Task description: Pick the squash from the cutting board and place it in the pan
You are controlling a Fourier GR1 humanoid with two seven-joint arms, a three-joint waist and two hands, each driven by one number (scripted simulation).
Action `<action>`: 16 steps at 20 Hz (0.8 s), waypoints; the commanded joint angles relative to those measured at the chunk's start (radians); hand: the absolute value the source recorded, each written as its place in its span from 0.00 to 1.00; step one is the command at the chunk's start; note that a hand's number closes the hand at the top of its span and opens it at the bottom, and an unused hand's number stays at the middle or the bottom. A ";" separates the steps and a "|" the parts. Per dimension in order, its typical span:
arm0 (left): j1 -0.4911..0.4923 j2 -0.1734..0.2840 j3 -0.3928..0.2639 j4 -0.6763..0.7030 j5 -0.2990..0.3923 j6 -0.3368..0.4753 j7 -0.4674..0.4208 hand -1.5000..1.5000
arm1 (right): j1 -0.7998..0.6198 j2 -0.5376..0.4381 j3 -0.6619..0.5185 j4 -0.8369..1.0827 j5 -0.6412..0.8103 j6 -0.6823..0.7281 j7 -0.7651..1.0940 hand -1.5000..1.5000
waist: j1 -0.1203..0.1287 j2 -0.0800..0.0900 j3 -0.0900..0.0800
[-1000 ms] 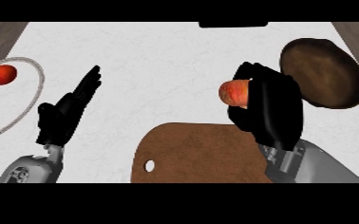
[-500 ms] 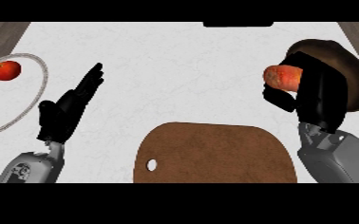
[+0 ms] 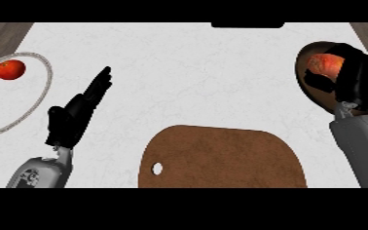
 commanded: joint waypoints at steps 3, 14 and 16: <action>-0.010 0.007 0.031 -0.005 -0.007 -0.043 0.027 0.50 | -0.111 -0.024 -0.138 0.318 -0.121 -0.045 -0.267 1.00 | 0.004 0.000 0.000; 0.039 -0.038 0.048 -0.047 -0.034 -0.067 0.031 0.50 | -0.217 -0.049 -0.299 0.729 -0.212 -0.156 -0.678 1.00 | 0.005 0.000 0.000; 0.007 -0.054 0.043 0.002 -0.055 -0.061 -0.001 0.50 | -0.332 -0.101 -0.335 0.861 -0.217 -0.125 -0.709 1.00 | 0.015 0.005 0.001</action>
